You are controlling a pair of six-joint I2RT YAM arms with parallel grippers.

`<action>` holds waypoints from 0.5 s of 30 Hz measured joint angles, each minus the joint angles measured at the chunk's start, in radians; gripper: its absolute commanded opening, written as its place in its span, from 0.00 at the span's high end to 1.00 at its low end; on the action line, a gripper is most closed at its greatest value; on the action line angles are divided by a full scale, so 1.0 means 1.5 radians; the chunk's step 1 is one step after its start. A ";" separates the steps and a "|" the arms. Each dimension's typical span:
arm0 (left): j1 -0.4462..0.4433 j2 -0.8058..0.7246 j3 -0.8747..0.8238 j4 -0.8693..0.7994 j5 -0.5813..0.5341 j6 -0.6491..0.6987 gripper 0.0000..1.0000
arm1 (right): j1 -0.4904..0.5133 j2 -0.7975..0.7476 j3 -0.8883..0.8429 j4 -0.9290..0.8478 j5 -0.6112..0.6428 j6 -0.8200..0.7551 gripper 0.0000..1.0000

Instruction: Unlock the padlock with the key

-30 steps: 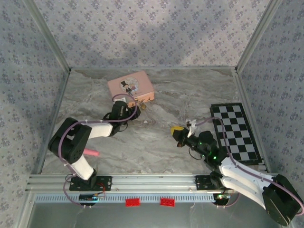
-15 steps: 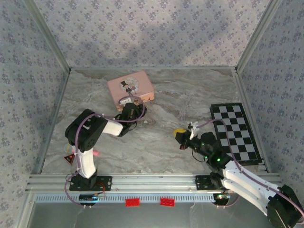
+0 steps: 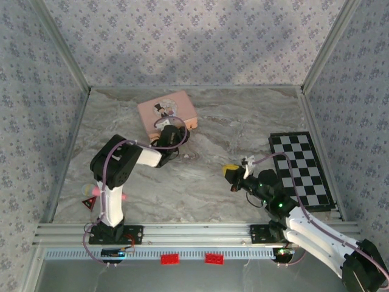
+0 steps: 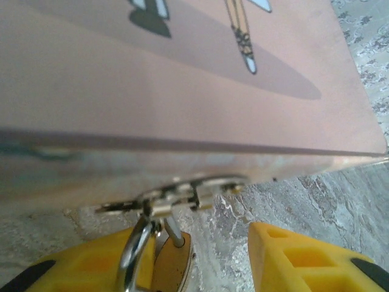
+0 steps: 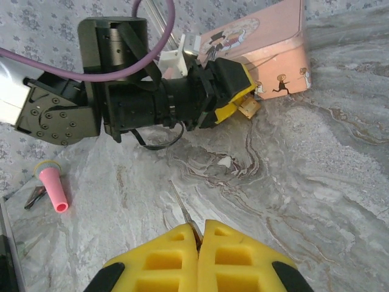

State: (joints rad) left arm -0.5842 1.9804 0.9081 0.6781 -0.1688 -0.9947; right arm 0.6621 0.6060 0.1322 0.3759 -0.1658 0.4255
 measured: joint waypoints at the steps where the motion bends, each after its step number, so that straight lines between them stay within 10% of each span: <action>1: 0.000 0.003 0.005 -0.007 0.000 -0.002 0.58 | 0.000 -0.004 0.000 -0.001 -0.002 0.000 1.00; 15: 0.012 0.002 0.000 -0.034 0.000 -0.016 0.71 | -0.002 -0.016 -0.003 -0.008 -0.004 0.000 1.00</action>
State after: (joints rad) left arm -0.5663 1.9839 0.9077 0.6277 -0.1684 -1.0187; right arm 0.6586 0.5823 0.1276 0.3641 -0.1719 0.4255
